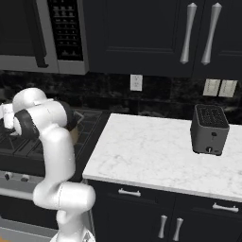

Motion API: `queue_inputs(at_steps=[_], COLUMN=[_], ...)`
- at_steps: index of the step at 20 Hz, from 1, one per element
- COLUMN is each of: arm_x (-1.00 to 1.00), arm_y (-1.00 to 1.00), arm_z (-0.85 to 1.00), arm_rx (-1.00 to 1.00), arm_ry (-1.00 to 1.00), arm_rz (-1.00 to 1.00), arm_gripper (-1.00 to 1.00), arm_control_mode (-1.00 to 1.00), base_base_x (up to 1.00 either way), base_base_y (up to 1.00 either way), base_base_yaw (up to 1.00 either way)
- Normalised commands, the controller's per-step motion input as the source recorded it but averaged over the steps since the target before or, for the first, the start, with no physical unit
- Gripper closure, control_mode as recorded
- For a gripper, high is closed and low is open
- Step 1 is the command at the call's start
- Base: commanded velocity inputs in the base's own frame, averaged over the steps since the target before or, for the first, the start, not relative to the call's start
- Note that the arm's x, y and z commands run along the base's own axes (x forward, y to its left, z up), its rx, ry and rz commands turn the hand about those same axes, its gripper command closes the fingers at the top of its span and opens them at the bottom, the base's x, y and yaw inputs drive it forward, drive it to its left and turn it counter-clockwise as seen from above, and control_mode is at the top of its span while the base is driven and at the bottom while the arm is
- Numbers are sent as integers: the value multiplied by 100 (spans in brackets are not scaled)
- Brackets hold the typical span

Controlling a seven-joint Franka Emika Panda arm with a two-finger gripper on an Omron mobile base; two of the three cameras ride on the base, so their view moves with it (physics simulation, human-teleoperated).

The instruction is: Put the lemon and lime in the pot. Retrieve the spatula and lightly stir the vegetables in the pot.

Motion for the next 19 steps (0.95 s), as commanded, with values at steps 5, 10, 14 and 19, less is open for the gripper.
queue_inputs(at_steps=[5,10,14,19], arm_x=[-5,-2,0,0], arm_y=[0,0,-17,-16], arm_z=[1,14,-61,-90], arm_rx=[20,8,0,0], arm_ry=[0,-4,-5,-4], arm_rz=[-12,-17,-15,-9], arm_gripper=[100,100,100,100], arm_control_mode=[-100,-100,-100,-100], base_base_x=[0,0,0,0], base_base_y=[0,0,0,0], base_base_yaw=[0,0,0,0])
